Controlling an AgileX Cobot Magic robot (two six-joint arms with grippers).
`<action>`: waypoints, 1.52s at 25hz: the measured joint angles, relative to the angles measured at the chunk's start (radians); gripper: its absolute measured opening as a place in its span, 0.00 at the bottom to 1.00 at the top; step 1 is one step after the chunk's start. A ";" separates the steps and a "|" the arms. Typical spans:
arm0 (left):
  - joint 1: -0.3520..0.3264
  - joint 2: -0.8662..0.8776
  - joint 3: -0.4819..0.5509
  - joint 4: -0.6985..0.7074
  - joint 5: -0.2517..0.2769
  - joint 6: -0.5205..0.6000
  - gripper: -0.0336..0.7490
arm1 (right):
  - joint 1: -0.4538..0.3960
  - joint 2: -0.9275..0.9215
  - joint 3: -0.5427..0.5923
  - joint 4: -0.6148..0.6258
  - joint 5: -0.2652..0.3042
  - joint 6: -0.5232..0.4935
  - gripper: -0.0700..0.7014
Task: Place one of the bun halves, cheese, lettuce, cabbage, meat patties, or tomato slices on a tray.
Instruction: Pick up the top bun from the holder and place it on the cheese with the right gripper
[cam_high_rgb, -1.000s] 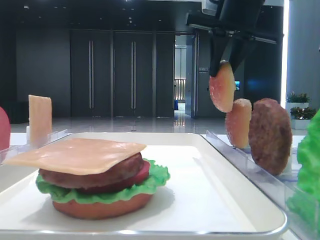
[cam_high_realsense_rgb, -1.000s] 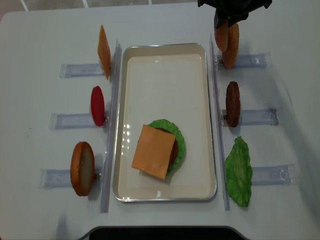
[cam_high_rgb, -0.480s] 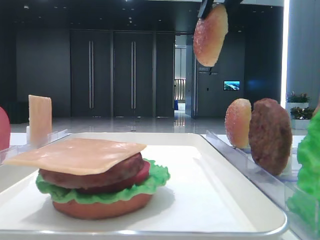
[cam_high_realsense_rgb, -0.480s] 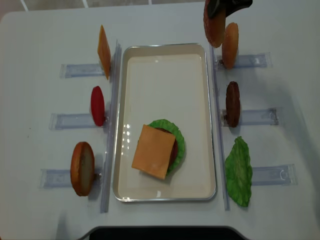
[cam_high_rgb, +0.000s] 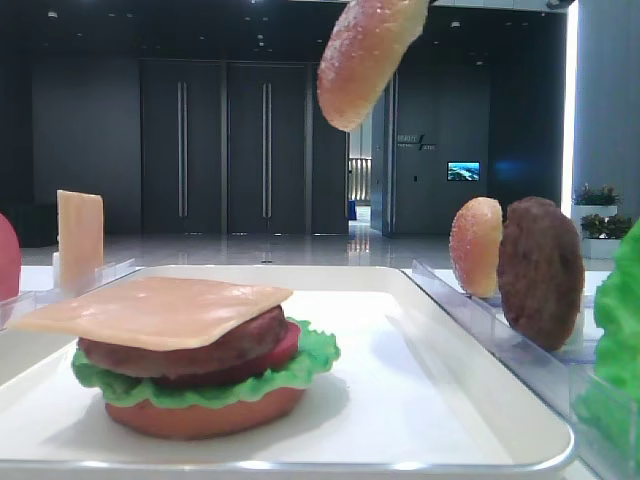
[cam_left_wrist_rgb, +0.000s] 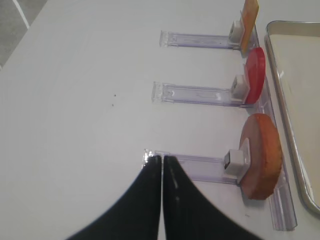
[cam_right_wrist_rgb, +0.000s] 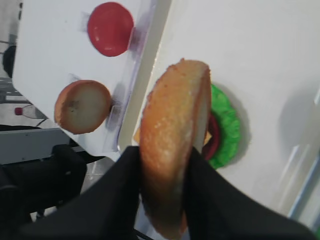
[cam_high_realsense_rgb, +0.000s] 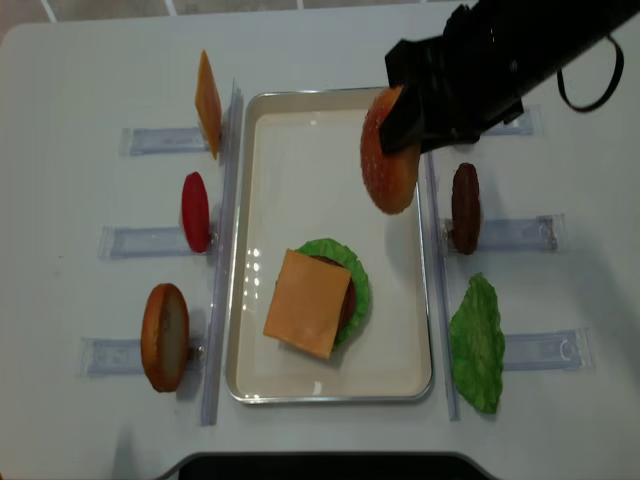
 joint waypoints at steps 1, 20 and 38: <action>0.000 0.000 0.000 0.000 0.000 0.000 0.04 | 0.006 -0.016 0.052 0.052 -0.026 -0.039 0.34; 0.000 0.000 0.000 0.000 0.000 0.000 0.04 | 0.152 0.042 0.379 0.649 -0.210 -0.584 0.34; 0.000 0.000 0.000 0.000 0.000 0.000 0.04 | 0.152 0.139 0.379 0.877 -0.076 -0.781 0.34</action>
